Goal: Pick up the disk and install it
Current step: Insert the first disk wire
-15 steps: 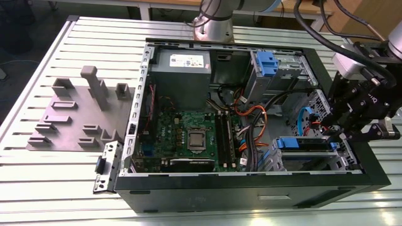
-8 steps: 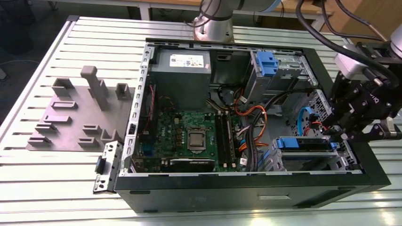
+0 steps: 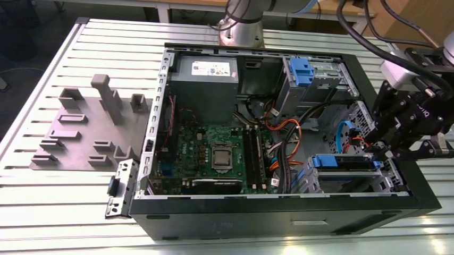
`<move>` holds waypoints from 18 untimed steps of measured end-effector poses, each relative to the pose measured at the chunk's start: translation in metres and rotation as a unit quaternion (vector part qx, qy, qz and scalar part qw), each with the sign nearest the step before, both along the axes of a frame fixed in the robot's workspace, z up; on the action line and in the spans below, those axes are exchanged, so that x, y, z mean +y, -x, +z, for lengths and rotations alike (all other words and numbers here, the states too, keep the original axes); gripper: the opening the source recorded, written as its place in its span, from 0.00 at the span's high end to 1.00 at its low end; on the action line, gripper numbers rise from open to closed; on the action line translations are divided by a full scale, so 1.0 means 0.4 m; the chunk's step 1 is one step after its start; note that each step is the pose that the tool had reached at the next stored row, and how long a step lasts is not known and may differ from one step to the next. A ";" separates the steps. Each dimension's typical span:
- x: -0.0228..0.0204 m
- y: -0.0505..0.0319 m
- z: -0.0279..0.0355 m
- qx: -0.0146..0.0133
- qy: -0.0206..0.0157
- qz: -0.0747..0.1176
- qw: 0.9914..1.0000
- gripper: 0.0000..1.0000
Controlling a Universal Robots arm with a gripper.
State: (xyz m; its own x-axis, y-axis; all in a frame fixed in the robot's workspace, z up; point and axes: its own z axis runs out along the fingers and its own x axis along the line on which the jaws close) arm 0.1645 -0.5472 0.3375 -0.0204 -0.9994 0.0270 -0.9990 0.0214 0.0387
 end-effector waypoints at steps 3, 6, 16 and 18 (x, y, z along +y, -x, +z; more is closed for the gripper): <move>0.000 -0.004 0.000 0.003 0.000 -0.001 1.000 0.58; 0.000 -0.006 0.000 0.003 0.000 -0.001 1.000 0.58; 0.000 -0.006 0.005 0.003 -0.002 -0.001 1.000 0.73; 0.000 -0.006 0.006 0.003 -0.005 -0.002 1.000 0.73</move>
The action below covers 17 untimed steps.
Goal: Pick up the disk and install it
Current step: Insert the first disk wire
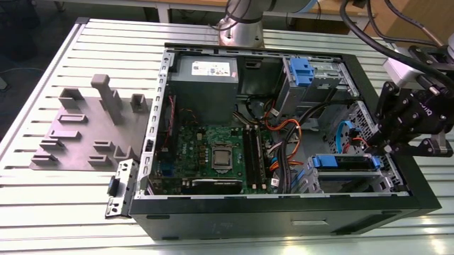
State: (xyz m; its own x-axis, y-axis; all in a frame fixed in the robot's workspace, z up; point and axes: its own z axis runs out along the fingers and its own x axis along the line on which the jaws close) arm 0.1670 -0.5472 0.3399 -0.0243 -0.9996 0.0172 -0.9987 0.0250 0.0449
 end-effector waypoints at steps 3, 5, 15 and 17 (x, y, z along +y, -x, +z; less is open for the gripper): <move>0.000 0.000 0.000 0.000 0.000 -0.001 1.000 0.73; 0.000 0.000 0.000 0.000 0.000 -0.001 1.000 0.73; 0.000 -0.012 0.000 0.016 0.000 -0.003 1.000 0.73; 0.000 -0.016 -0.001 0.017 -0.001 -0.004 1.000 0.73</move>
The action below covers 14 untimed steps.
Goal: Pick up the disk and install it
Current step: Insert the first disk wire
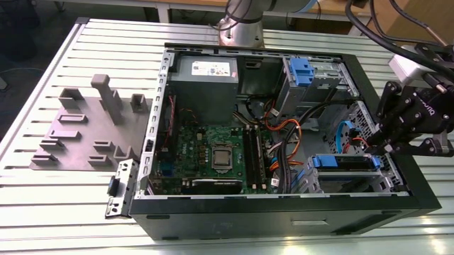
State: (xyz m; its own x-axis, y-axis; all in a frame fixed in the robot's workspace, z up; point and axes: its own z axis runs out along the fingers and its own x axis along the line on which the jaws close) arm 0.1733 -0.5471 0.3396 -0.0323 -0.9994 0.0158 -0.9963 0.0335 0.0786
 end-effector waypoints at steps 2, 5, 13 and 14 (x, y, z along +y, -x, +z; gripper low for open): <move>0.000 0.000 -0.002 0.000 -0.001 -0.001 1.000 0.73; 0.000 -0.001 -0.005 0.002 -0.003 -0.003 1.000 0.73; 0.000 -0.001 -0.005 0.003 -0.003 -0.005 1.000 0.73; 0.000 -0.001 -0.005 0.003 -0.003 -0.005 1.000 0.74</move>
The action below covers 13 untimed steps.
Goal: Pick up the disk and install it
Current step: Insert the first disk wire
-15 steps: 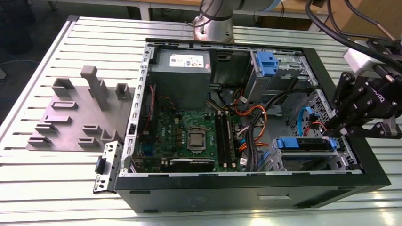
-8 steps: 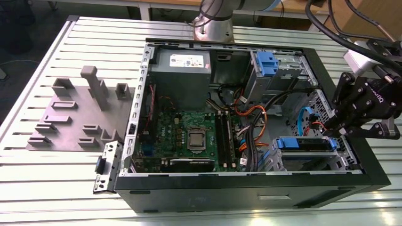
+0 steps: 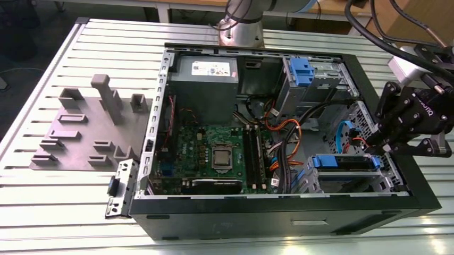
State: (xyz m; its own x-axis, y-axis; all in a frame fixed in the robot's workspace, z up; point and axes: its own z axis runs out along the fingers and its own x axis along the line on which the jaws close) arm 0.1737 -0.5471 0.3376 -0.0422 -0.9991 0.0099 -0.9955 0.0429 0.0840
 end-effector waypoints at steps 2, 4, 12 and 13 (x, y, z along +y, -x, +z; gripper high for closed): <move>0.000 0.000 0.000 0.000 0.000 0.000 1.000 0.80; 0.000 0.000 0.000 0.000 0.000 0.000 1.000 0.84; 0.000 0.004 0.008 0.000 0.000 0.000 1.000 0.84; 0.000 0.008 0.008 0.000 0.000 0.000 1.000 0.84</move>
State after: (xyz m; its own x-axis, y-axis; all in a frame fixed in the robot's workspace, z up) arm 0.1706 -0.5470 0.3410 -0.0425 -0.9991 0.0096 -0.9955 0.0431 0.0840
